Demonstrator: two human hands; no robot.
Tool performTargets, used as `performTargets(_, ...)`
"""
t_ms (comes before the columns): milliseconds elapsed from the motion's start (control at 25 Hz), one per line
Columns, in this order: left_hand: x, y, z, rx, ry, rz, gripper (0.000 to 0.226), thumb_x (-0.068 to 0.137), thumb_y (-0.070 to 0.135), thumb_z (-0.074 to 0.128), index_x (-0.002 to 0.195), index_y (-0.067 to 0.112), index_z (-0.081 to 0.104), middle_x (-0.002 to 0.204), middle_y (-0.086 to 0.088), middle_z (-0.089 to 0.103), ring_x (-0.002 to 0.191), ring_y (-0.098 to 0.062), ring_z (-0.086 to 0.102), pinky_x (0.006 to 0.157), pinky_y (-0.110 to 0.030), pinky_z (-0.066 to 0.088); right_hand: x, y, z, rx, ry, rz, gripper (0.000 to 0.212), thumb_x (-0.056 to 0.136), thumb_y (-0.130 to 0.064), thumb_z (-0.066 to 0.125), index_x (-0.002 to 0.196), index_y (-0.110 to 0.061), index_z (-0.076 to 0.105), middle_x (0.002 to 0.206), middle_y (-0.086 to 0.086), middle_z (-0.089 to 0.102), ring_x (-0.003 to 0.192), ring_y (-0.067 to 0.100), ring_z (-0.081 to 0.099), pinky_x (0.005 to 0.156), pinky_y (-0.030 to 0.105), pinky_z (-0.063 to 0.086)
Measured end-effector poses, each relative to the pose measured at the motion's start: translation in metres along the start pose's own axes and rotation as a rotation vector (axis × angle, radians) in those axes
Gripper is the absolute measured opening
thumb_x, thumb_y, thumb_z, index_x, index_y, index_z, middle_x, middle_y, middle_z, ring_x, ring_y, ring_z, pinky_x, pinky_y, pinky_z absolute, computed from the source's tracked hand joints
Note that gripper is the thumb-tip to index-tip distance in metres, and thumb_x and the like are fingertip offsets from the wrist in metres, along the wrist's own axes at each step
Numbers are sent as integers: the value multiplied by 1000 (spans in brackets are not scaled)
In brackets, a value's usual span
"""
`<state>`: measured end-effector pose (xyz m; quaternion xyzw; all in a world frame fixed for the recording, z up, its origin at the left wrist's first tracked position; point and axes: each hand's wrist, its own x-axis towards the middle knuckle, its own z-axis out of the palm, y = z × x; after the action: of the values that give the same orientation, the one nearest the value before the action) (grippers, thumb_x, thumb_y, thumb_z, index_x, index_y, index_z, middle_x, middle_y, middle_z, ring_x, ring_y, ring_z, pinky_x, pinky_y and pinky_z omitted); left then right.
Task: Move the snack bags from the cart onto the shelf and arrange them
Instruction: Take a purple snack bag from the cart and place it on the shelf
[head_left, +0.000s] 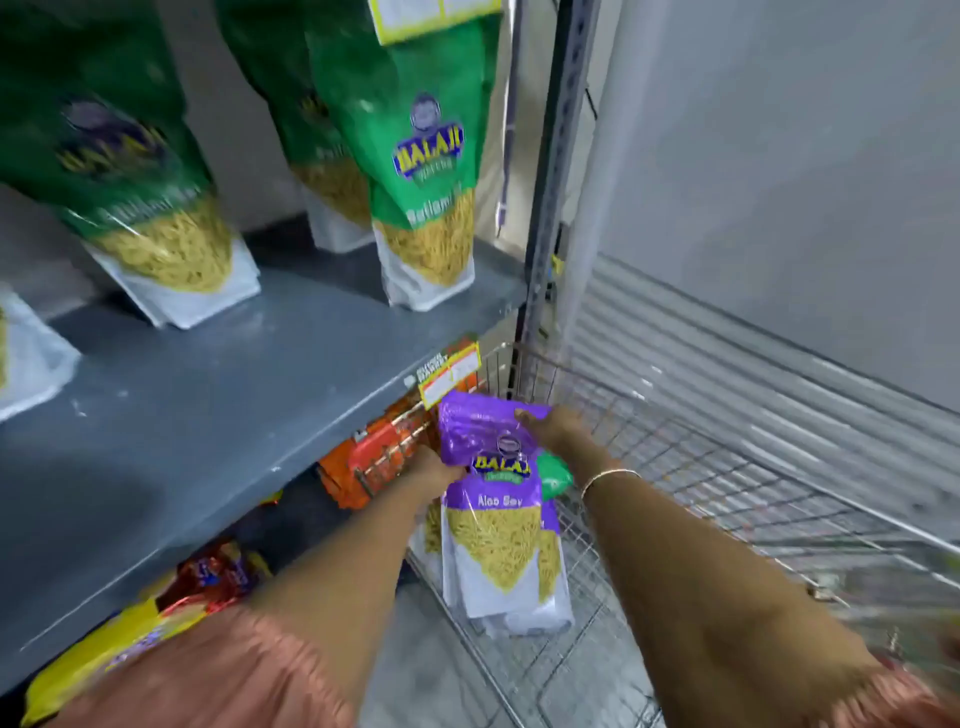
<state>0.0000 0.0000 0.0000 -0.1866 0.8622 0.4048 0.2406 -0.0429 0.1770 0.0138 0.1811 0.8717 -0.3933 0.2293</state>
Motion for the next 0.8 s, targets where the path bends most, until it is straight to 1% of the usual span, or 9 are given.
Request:
performTargets(80, 19, -12, 12, -4, -60, -69, 77, 75, 22, 74, 136, -3, 35, 142, -19, 45, 127, -30, 48, 105, -37, 42, 17, 29, 27, 111, -48, 46, 38, 79, -34, 65, 100, -3, 61, 93, 14, 58, 85, 21, 54, 79, 38, 47)
performTargets(160, 35, -27, 24, -9, -135, -129, 71, 74, 18, 75, 133, -2, 42, 139, -18, 50, 121, -24, 53, 89, -30, 45, 31, 68, 55, 224, -124, 116, 19, 76, -21, 71, 70, -10, 57, 71, 3, 56, 56, 11, 55, 57, 23, 49)
performTargets(200, 39, -33, 30, -14, -188, -149, 64, 77, 15, 72, 131, -2, 44, 138, -19, 51, 116, -16, 52, 80, -26, 39, 33, 81, 67, 336, -160, 141, 20, 78, -11, 68, 66, -15, 53, 58, -5, 59, 43, 1, 53, 48, 12, 44)
performTargets(280, 37, -32, 40, -104, -272, -185, 54, 83, 6, 64, 132, -1, 44, 139, -15, 49, 103, -8, 42, 81, -26, 36, 37, 94, 80, 469, -209, 130, 24, 83, -2, 60, 69, -19, 52, 37, -17, 57, 35, -9, 51, 41, 4, 38)
performTargets(360, 40, -34, 44, -203, -342, -205, 52, 83, -3, 60, 133, 0, 43, 134, -11, 53, 95, -5, 45, 82, -24, 39, 35, 98, 85, 518, -237, 132, 9, 81, -14, 65, 75, -18, 58, 50, -13, 64, 49, -2, 58, 46, 14, 44)
performTargets(480, 42, -39, 43, -234, -384, -225, 51, 82, -10, 57, 131, -5, 45, 110, -6, 63, 73, 0, 60, 63, -15, 47, 37, 109, 86, 536, -297, 75, 55, 56, -44, 78, 99, -12, 67, 92, 9, 66, 82, 23, 59, 66, 29, 47)
performTargets(560, 34, -36, 35, -273, -398, -212, 52, 80, -14, 57, 130, -8, 45, 97, -2, 64, 86, -7, 57, 60, -18, 48, 28, 101, 74, 545, -377, 43, 55, 62, -39, 77, 108, -11, 64, 85, 10, 64, 76, 21, 59, 61, 25, 45)
performTargets(640, 21, -28, 29, -298, -363, -196, 51, 78, -15, 59, 127, -8, 47, 106, -2, 54, 97, -14, 45, 56, -14, 46, 21, 89, 58, 541, -375, 17, 54, 64, -21, 76, 113, -4, 61, 78, 2, 72, 63, 12, 66, 52, 21, 51)
performTargets(800, -7, -2, 3, -373, -261, -112, 60, 73, -6, 70, 128, -4, 46, 121, -9, 56, 96, -14, 48, 72, -28, 39, 0, 50, 23, 563, -326, -131, 56, 64, -12, 76, 116, -1, 60, 72, -11, 76, 70, 9, 68, 75, 30, 57)
